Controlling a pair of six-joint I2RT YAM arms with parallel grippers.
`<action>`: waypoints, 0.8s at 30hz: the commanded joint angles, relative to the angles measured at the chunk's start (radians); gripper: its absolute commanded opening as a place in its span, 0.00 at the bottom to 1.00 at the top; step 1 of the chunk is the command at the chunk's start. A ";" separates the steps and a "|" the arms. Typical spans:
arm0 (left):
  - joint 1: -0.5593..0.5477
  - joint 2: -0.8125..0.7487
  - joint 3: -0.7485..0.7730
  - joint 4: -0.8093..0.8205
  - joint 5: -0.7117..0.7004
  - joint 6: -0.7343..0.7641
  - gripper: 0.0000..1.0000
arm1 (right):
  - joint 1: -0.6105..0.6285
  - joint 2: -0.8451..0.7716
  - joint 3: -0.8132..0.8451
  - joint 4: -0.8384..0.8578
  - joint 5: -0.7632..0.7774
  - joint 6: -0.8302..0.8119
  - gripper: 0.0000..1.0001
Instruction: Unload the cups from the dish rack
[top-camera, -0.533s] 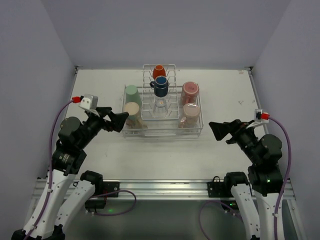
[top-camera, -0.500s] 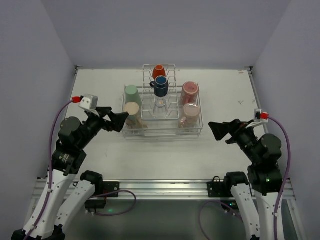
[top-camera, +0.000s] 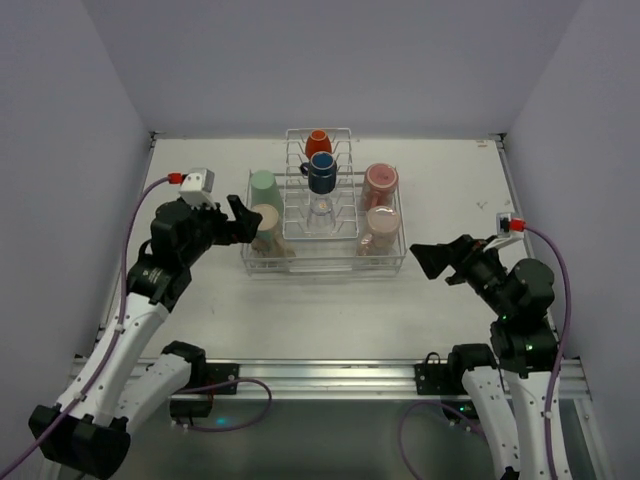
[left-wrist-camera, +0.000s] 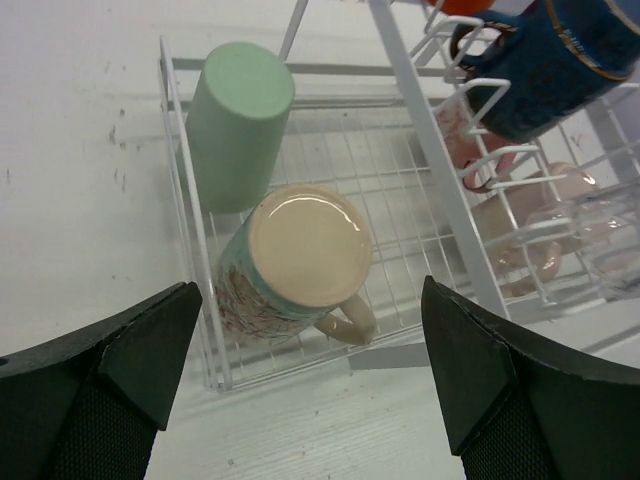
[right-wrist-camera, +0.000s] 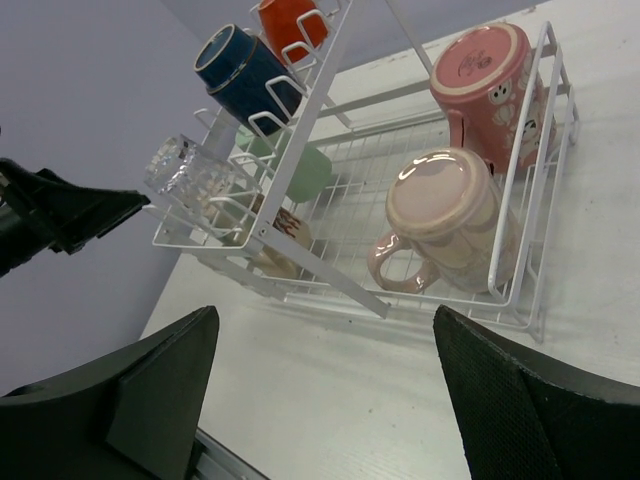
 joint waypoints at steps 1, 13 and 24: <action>0.003 0.063 0.036 0.040 -0.069 -0.065 1.00 | -0.002 0.007 -0.024 0.036 -0.050 0.017 0.90; -0.216 0.227 0.085 0.056 -0.336 -0.045 1.00 | -0.002 -0.021 -0.080 0.045 -0.082 0.003 0.90; -0.253 0.366 0.113 0.040 -0.548 0.015 1.00 | -0.002 -0.040 -0.077 0.031 -0.081 -0.002 0.90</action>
